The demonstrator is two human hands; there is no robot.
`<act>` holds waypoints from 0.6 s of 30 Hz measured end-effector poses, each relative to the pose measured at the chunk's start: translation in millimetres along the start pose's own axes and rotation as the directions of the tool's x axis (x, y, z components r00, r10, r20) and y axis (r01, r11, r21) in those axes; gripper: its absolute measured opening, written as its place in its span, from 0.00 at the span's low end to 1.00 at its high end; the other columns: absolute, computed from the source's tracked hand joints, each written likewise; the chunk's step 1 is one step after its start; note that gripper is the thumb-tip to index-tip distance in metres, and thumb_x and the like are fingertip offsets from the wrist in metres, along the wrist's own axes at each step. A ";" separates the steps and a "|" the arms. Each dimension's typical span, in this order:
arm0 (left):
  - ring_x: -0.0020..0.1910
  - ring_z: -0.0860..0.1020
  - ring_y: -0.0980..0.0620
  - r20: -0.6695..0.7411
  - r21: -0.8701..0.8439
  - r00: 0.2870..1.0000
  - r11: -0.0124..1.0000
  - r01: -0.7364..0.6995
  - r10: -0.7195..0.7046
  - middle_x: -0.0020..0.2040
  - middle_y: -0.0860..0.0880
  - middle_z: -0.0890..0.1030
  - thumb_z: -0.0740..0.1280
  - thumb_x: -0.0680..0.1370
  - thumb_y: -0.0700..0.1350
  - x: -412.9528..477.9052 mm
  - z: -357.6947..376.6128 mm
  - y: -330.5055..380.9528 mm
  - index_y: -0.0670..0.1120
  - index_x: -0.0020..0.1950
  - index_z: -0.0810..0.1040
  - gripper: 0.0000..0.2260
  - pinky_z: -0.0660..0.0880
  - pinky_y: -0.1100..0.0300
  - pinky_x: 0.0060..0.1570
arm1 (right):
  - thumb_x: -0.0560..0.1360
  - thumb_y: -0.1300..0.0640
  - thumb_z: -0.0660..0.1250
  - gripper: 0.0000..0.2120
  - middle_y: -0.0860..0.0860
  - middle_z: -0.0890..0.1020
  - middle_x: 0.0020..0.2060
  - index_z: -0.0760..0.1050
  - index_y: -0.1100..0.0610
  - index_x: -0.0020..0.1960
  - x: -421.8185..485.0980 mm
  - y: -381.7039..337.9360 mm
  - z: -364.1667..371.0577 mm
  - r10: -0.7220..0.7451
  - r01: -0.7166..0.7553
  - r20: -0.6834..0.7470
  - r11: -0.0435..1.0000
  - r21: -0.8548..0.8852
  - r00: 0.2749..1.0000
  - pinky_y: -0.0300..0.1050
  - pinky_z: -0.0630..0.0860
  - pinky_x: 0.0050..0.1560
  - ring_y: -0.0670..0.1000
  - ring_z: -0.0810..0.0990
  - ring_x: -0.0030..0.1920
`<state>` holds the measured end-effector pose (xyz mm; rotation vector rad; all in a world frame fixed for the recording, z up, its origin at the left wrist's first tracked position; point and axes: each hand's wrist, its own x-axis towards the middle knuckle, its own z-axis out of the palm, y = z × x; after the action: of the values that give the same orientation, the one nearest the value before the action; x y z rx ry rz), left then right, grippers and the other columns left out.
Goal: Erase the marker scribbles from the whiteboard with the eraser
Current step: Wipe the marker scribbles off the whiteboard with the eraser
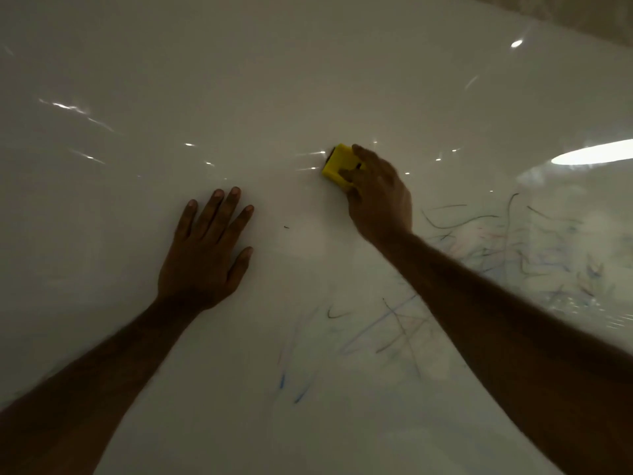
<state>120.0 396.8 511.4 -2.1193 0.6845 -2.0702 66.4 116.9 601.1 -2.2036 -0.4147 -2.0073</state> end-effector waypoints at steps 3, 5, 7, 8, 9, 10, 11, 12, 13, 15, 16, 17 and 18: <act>0.83 0.59 0.39 0.006 -0.008 1.000 1.000 0.007 -0.007 0.84 0.41 0.60 0.55 0.84 0.54 -0.1 0.2 -0.3 0.44 0.83 0.64 0.28 0.49 0.41 0.82 | 0.70 0.61 0.71 0.12 0.56 0.77 0.66 0.83 0.52 0.52 -60.8 -28.4 24.5 -0.179 0.177 0.031 0.982 0.066 0.983 0.52 0.74 0.59 0.60 0.76 0.63; 0.83 0.58 0.39 0.017 -0.004 1.000 1.000 0.008 -0.008 0.84 0.41 0.60 0.54 0.84 0.54 -0.1 0.0 -0.7 0.44 0.83 0.64 0.28 0.48 0.41 0.82 | 0.72 0.63 0.71 0.11 0.56 0.75 0.68 0.82 0.54 0.53 -117.7 -46.4 36.8 -0.354 0.338 0.115 0.931 0.135 0.928 0.56 0.72 0.63 0.61 0.75 0.64; 0.83 0.58 0.40 0.020 -0.001 1.000 1.000 0.004 -0.004 0.84 0.41 0.59 0.54 0.84 0.53 0.3 -0.2 -0.6 0.44 0.83 0.63 0.28 0.49 0.40 0.81 | 0.73 0.63 0.71 0.10 0.55 0.75 0.68 0.81 0.55 0.53 -171.3 -51.2 39.0 -0.494 0.460 0.183 0.866 0.197 0.850 0.58 0.69 0.66 0.60 0.74 0.65; 0.83 0.58 0.40 0.025 0.000 1.000 1.000 0.007 -0.007 0.84 0.41 0.59 0.54 0.84 0.53 0.0 -0.5 -0.4 0.44 0.83 0.63 0.28 0.50 0.40 0.81 | 0.73 0.62 0.71 0.09 0.55 0.76 0.67 0.81 0.55 0.53 -191.1 -48.8 38.2 -0.550 0.511 0.217 0.833 0.212 0.807 0.57 0.68 0.67 0.60 0.73 0.65; 0.83 0.58 0.40 0.027 0.004 1.000 1.000 0.009 -0.009 0.85 0.41 0.59 0.55 0.84 0.53 -0.2 -0.8 -0.2 0.44 0.83 0.63 0.28 0.51 0.39 0.81 | 0.74 0.61 0.70 0.08 0.55 0.76 0.67 0.81 0.55 0.53 -202.2 -43.9 36.4 -0.592 0.553 0.253 0.806 0.212 0.765 0.57 0.68 0.67 0.59 0.74 0.66; 0.83 0.59 0.40 0.026 0.008 1.000 1.000 0.008 -0.008 0.85 0.41 0.59 0.55 0.84 0.53 -0.7 -0.6 0.5 0.44 0.83 0.63 0.28 0.51 0.39 0.81 | 0.75 0.61 0.68 0.08 0.55 0.76 0.66 0.81 0.55 0.53 -203.5 -36.5 34.3 -0.613 0.578 0.273 0.790 0.206 0.741 0.57 0.68 0.67 0.59 0.74 0.65; 0.83 0.59 0.39 0.020 0.010 1.000 1.000 0.007 -0.007 0.84 0.41 0.59 0.55 0.84 0.53 -0.9 -0.7 0.9 0.44 0.83 0.63 0.28 0.51 0.39 0.81 | 0.76 0.61 0.66 0.09 0.55 0.77 0.66 0.81 0.55 0.54 -193.4 -26.4 33.2 -0.607 0.574 0.277 0.795 0.197 0.745 0.57 0.69 0.66 0.59 0.75 0.65; 0.83 0.59 0.39 0.014 0.011 1.000 1.000 0.008 -0.008 0.84 0.41 0.60 0.56 0.84 0.53 -0.3 -0.4 1.4 0.44 0.83 0.63 0.28 0.51 0.39 0.81 | 0.76 0.61 0.64 0.11 0.57 0.78 0.65 0.82 0.56 0.55 -173.9 -15.9 30.8 -0.567 0.539 0.254 0.824 0.176 0.784 0.58 0.70 0.64 0.60 0.76 0.63; 0.83 0.59 0.39 0.016 0.009 1.000 1.000 0.008 -0.009 0.84 0.41 0.60 0.56 0.84 0.54 0.3 -0.2 1.3 0.44 0.83 0.64 0.28 0.51 0.39 0.81 | 0.76 0.60 0.63 0.13 0.58 0.78 0.64 0.81 0.56 0.57 -146.9 -6.0 26.4 -0.480 0.462 0.219 0.877 0.131 0.850 0.58 0.73 0.61 0.61 0.78 0.61; 0.83 0.59 0.39 0.016 -0.004 1.000 1.000 0.011 -0.011 0.84 0.41 0.60 0.56 0.84 0.54 0.5 -0.6 1.2 0.44 0.83 0.64 0.28 0.50 0.40 0.81 | 0.76 0.56 0.64 0.15 0.56 0.77 0.65 0.80 0.53 0.61 -82.3 13.8 6.6 -0.197 0.197 0.143 0.980 0.013 0.970 0.57 0.77 0.55 0.61 0.78 0.60; 0.83 0.59 0.39 0.014 -0.010 1.000 1.000 0.010 -0.010 0.84 0.41 0.60 0.56 0.84 0.54 0.6 -0.8 1.0 0.44 0.83 0.64 0.28 0.50 0.40 0.81 | 0.76 0.56 0.66 0.15 0.53 0.76 0.67 0.79 0.51 0.61 -52.4 21.6 -4.2 -0.066 0.068 0.111 0.998 -0.011 0.992 0.56 0.78 0.55 0.60 0.77 0.62; 0.83 0.59 0.39 0.012 -0.013 1.000 1.000 0.009 -0.009 0.84 0.41 0.60 0.56 0.84 0.54 0.2 -1.1 1.1 0.44 0.83 0.64 0.28 0.50 0.40 0.81 | 0.75 0.57 0.67 0.15 0.51 0.74 0.69 0.80 0.50 0.61 -28.1 27.8 -12.2 0.009 -0.007 0.080 1.000 -0.022 0.997 0.54 0.77 0.55 0.59 0.75 0.63; 0.83 0.59 0.39 0.008 -0.012 1.000 1.000 0.008 -0.007 0.84 0.41 0.60 0.55 0.84 0.54 0.1 -1.5 1.4 0.44 0.83 0.64 0.28 0.49 0.41 0.81 | 0.74 0.59 0.68 0.15 0.48 0.72 0.70 0.80 0.49 0.60 -9.6 32.2 -15.6 0.048 -0.046 0.063 0.998 -0.040 0.997 0.53 0.76 0.55 0.58 0.74 0.64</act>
<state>118.2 395.9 511.1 -2.1388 0.6913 -2.0655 60.0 80.7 596.0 -2.2836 -0.3307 -1.9413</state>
